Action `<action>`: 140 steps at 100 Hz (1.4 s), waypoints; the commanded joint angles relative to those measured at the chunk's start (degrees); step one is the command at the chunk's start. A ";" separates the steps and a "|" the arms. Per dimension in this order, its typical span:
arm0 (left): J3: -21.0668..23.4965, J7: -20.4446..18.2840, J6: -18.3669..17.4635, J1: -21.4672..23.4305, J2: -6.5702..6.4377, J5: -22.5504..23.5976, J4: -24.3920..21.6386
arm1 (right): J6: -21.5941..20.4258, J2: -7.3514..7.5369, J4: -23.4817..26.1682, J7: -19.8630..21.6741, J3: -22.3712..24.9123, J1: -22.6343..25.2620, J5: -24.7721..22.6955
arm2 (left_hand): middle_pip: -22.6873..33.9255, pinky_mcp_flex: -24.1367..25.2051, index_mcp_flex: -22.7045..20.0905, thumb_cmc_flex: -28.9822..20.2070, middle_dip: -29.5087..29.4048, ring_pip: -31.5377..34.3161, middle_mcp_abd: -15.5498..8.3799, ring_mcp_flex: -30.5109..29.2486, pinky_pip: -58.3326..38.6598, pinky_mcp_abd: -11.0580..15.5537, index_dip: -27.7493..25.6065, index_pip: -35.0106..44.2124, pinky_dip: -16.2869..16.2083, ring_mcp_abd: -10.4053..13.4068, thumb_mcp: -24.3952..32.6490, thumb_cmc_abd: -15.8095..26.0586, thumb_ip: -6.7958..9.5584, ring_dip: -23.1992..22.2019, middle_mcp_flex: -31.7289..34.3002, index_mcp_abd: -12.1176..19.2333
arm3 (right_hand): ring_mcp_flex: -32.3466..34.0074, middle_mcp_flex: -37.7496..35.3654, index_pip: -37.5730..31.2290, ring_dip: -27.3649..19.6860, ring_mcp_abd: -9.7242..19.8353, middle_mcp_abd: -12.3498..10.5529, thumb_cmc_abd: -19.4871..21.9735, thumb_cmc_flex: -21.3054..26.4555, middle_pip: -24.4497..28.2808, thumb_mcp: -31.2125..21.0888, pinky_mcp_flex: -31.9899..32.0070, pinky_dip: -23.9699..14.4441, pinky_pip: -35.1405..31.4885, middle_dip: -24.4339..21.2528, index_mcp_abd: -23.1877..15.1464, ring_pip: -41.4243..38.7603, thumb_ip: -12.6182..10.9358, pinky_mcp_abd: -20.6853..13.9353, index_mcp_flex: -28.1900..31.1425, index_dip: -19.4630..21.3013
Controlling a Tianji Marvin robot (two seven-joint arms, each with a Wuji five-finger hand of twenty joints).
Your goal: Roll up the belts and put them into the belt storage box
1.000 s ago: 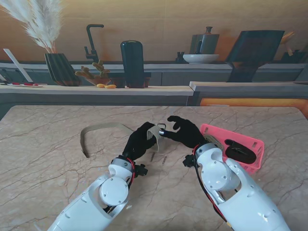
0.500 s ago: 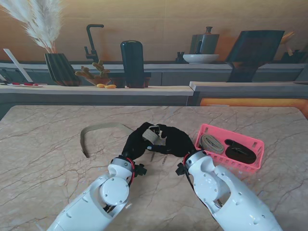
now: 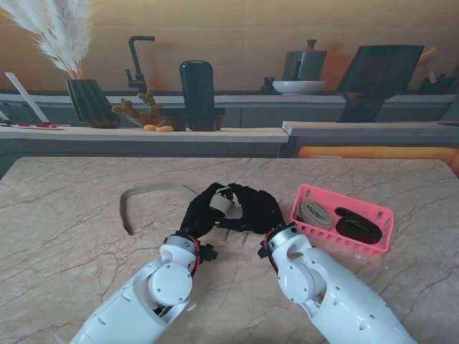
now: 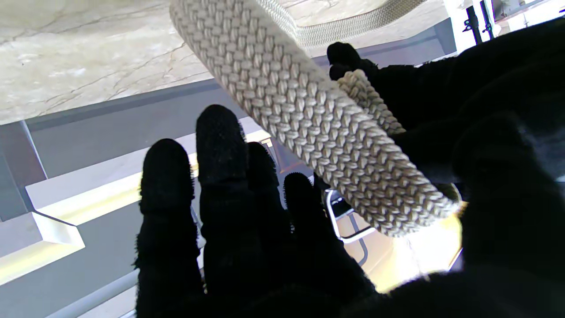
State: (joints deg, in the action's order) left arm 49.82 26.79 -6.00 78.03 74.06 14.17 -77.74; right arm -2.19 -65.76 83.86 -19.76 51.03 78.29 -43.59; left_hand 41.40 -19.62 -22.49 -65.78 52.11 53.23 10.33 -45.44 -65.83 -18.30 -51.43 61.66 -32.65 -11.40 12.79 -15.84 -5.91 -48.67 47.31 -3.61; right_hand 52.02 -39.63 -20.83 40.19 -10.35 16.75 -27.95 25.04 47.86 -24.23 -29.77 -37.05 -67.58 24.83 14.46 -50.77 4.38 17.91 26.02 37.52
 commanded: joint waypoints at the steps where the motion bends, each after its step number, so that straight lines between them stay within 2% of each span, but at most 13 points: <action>1: -0.97 -0.72 -0.03 0.12 0.74 0.26 -0.52 | -0.18 -1.23 0.55 0.11 -0.52 -0.10 1.11 | 3.88 -0.23 -1.39 -2.85 0.61 1.63 -0.21 -1.49 -1.69 -0.67 0.95 0.22 -0.92 0.87 5.76 1.87 1.53 0.37 2.16 3.13 | 1.21 -1.64 -3.79 -0.61 0.42 -1.30 16.44 8.67 1.71 1.82 0.03 1.23 -2.40 -0.83 -7.37 -1.74 -6.75 0.00 -1.12 0.34; 12: -1.28 -0.69 0.06 -0.16 0.74 0.77 -0.10 | 0.08 -1.56 0.65 -0.19 -0.52 -0.03 2.32 | 3.71 -0.33 -1.82 -2.65 0.40 1.62 0.11 -1.57 -1.76 -0.90 1.38 -0.02 -0.94 0.60 6.16 1.45 1.53 0.48 2.51 2.87 | 1.68 -2.66 -8.47 -0.66 0.70 -2.21 23.11 13.86 1.66 7.62 -0.02 1.28 -2.59 -0.96 -10.62 -1.97 -7.08 -0.35 -1.11 -0.25; 16: -1.42 -0.65 0.08 -0.28 0.73 1.08 0.08 | 0.19 -1.67 0.65 -0.45 -0.51 -0.03 2.51 | 3.70 -0.42 -2.15 -2.45 0.30 1.66 0.12 -1.83 -1.80 -1.07 1.62 -0.05 -0.95 0.42 6.44 1.13 1.53 0.55 2.85 2.79 | 2.27 -3.57 -12.21 -0.71 0.85 -2.62 24.64 16.11 1.55 10.19 -0.28 1.31 -2.75 -0.99 -11.90 -2.26 -6.91 -0.45 -0.93 -2.96; 34: -2.29 -0.72 -0.58 -0.89 0.51 2.91 0.98 | 1.23 -2.20 0.32 -2.27 -0.78 -0.38 2.69 | 3.37 -0.79 -3.35 1.63 -0.55 1.75 0.36 -2.52 -1.92 -1.45 3.28 0.12 -0.95 0.10 12.72 -1.19 1.01 1.33 3.92 3.27 | 4.42 -6.55 -24.09 -1.09 1.27 -4.31 24.40 18.30 1.15 7.54 -1.40 1.73 -3.34 -1.26 -16.54 -2.61 -4.74 -0.53 -1.42 -11.92; 59: -3.62 -1.74 -1.45 -1.77 0.35 3.69 2.17 | 2.31 -3.08 0.24 -4.93 -0.78 -0.71 3.55 | 2.38 -1.00 -4.99 4.23 -1.72 1.20 0.70 -3.03 -1.85 -2.03 5.84 -0.70 -0.91 -0.75 17.12 -3.25 0.27 2.10 5.14 3.21 | 5.69 -9.56 -26.40 -1.71 0.89 -5.72 25.11 16.18 0.27 8.04 -1.24 2.23 -2.89 -1.82 -20.68 -1.95 -3.83 0.61 1.62 -12.72; 76: -3.29 -2.32 -1.32 -1.66 0.43 2.35 2.07 | 0.09 -3.15 0.56 -4.00 0.10 -0.28 5.78 | 2.32 -1.13 -5.00 4.29 -1.67 1.13 0.38 -3.17 -1.76 -1.72 5.93 -0.31 -0.84 -0.42 17.44 -3.19 0.06 2.24 5.13 3.73 | 3.03 -7.21 -22.48 -3.00 2.56 -6.86 22.33 11.84 -2.39 8.21 1.00 4.47 1.66 -2.63 -18.96 2.29 -4.42 1.28 0.92 -12.18; 80: -2.98 -2.48 -1.25 -1.38 0.48 1.45 1.70 | -0.68 -3.16 0.65 -3.16 0.39 -0.15 6.97 | 2.49 -1.19 -4.90 4.33 -1.47 1.17 0.03 -3.21 -1.70 -1.58 5.80 -0.15 -0.79 -0.19 17.33 -3.08 -0.03 2.23 5.21 3.94 | 2.53 -6.74 -20.25 -2.63 3.38 -7.51 20.43 10.52 -3.03 6.59 1.02 4.62 2.52 -2.68 -19.32 3.61 -4.40 0.50 1.18 -9.66; 94: -1.39 -4.28 -0.97 0.38 0.78 -5.42 -0.81 | -2.11 -3.35 0.46 -1.70 1.00 0.00 9.95 | 2.38 -1.42 -5.00 4.27 -1.16 1.09 -0.22 -3.24 -1.30 -1.10 5.54 0.01 -0.51 0.09 17.42 -3.35 0.07 2.23 5.43 4.39 | 0.69 -5.40 -16.94 -2.62 4.72 -8.89 13.21 6.86 -4.92 2.16 2.14 4.03 6.04 -2.91 -19.05 7.07 -4.27 0.10 1.12 -5.29; 102: -0.80 -5.12 -1.02 1.04 0.90 -8.22 -1.74 | -2.71 -3.57 0.45 -1.25 1.36 0.15 11.93 | 2.14 -1.15 -5.24 4.12 -1.05 0.92 -0.09 -3.06 -0.78 -1.16 5.52 -0.07 -0.25 -0.21 17.48 -3.42 0.10 2.20 5.39 4.55 | -0.28 -4.80 -16.52 -3.10 5.08 -9.32 12.68 5.18 -5.92 1.40 2.95 4.27 7.46 -3.17 -19.72 8.71 -4.03 0.19 0.78 -5.08; 111: -0.83 -5.22 -1.44 0.82 0.78 -7.45 -1.36 | -3.68 -4.08 0.81 -0.66 1.94 0.59 15.88 | 1.85 -1.17 -5.27 4.19 -0.96 0.71 -0.40 -2.96 -0.44 -1.12 5.44 -0.18 -0.06 -0.08 17.26 -3.29 -0.05 2.16 5.41 4.90 | -0.55 -4.93 -16.42 -3.27 4.85 -9.88 17.87 8.00 -7.03 4.91 3.57 3.90 9.43 -3.21 -21.20 10.61 -3.35 0.19 0.88 -4.45; 121: -1.03 -5.15 -1.87 0.54 0.67 -6.44 -0.90 | -4.22 -4.39 1.22 -0.54 2.37 0.94 17.67 | 1.59 -1.38 -5.38 4.12 -0.83 0.39 -0.59 -3.15 -0.33 -1.09 5.23 -0.26 0.06 0.15 17.22 -3.31 -0.06 2.17 5.57 5.21 | -0.97 -5.48 -20.50 -3.03 4.46 -10.01 18.26 13.90 -7.67 9.08 4.05 2.97 10.31 -3.28 -22.70 11.01 -3.64 0.41 0.40 -9.54; 128: -1.15 -5.22 -2.04 0.55 0.66 -6.43 -0.97 | -4.48 -4.28 1.01 -1.02 2.39 0.82 16.49 | 1.49 -1.57 -5.55 4.05 -0.72 0.39 -0.38 -3.51 -0.37 -1.07 5.11 -0.31 0.08 -0.01 17.31 -3.47 -0.03 2.10 5.86 5.01 | -0.53 -5.72 -20.99 -3.03 4.58 -10.06 16.40 15.17 -7.68 8.41 3.34 2.89 10.09 -3.28 -22.64 10.91 -3.86 0.47 0.27 -9.72; 140: -1.51 -5.12 -2.38 0.41 0.59 -5.58 -1.01 | -5.23 -4.16 0.40 -2.10 2.07 0.46 14.48 | 1.01 -2.20 -6.28 4.80 -0.85 0.24 0.06 -4.39 -0.60 -1.58 5.18 -0.82 0.14 -0.31 18.66 -4.25 0.02 2.04 6.63 4.15 | 0.19 -5.90 -22.13 -3.29 4.75 -9.88 11.82 12.94 -7.24 -0.28 2.40 3.22 9.61 -3.17 -21.97 10.61 -2.70 0.67 0.32 -11.03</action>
State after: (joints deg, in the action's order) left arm 49.16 22.35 -8.02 78.05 73.95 7.63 -78.45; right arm -6.02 -69.31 83.59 -21.28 53.91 79.20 -29.94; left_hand 41.41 -21.05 -24.20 -59.77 50.43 53.32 11.18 -48.40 -65.89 -19.34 -45.79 60.59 -32.60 -12.62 26.16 -19.12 -7.79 -46.76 51.06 -4.43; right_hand 52.31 -45.87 -39.76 37.55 -8.64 13.02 -16.00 36.20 41.43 -17.59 -26.50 -33.68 -58.01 22.10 -1.16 -41.13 3.19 18.32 25.93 26.51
